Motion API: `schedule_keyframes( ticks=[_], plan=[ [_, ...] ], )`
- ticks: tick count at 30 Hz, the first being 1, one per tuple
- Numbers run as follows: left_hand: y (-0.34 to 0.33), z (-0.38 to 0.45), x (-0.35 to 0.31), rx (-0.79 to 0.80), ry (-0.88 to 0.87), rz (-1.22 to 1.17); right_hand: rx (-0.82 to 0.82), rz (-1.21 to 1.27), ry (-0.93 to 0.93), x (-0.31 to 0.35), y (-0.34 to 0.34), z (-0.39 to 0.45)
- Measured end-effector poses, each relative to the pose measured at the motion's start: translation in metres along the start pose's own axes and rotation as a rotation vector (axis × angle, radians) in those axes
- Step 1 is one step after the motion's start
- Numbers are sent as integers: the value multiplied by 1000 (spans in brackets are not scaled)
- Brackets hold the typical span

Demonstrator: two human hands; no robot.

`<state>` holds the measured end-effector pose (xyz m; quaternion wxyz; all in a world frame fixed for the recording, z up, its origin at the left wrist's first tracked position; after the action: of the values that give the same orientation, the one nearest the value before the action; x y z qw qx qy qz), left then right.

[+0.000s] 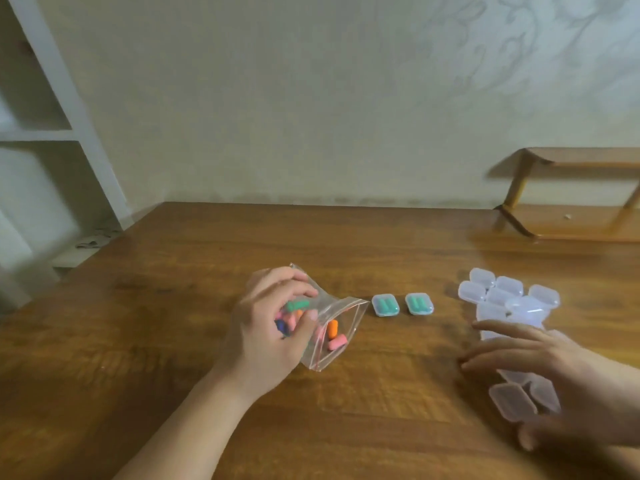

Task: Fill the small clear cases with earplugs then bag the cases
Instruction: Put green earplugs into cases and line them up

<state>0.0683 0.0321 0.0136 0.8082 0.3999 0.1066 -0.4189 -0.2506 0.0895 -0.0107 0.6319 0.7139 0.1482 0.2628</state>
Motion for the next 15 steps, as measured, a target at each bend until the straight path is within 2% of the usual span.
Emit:
schedule_keyframes(
  ticks=[2, 4, 6, 7, 8, 10, 12, 13, 15],
  plan=[
    [-5, -3, -21, -6, -113, -17, 20, 82, 25, 4, 3, -4],
    [-13, -7, -45, 30, -196, -74, -36, 51, 57, 3, 4, -6],
    [-24, -9, -67, 127, -196, -155, -147, 28, 58, 4, 9, -8],
    [-31, -9, -73, 197, -137, -199, -201, 52, 47, 5, 14, -8],
    [-39, -7, -76, 284, -24, -248, -263, 114, 35, 6, 21, -5],
    [-58, -3, -77, 527, 354, -448, -384, 294, 47, 16, 41, 5],
    [-77, -7, -78, 716, 730, -817, -497, 418, 147, 36, 61, 20],
    [-81, -8, -83, 757, 826, -1009, -531, 468, 204, 46, 67, 28],
    [-81, -7, -85, 721, 895, -1283, -565, 553, 269, 59, 69, 42]
  ],
)
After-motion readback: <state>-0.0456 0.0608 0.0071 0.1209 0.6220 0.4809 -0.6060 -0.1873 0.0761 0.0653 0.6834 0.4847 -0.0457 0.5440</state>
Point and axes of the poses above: each hand's wrist, its own z-axis towards the middle knuckle, its own y-axis out of the back of the hand, x = y × z, the point moved 6 cm from there along z, towards the middle knuckle, and after that the axes turned 5 degrees about y, right-handed, at the moved point
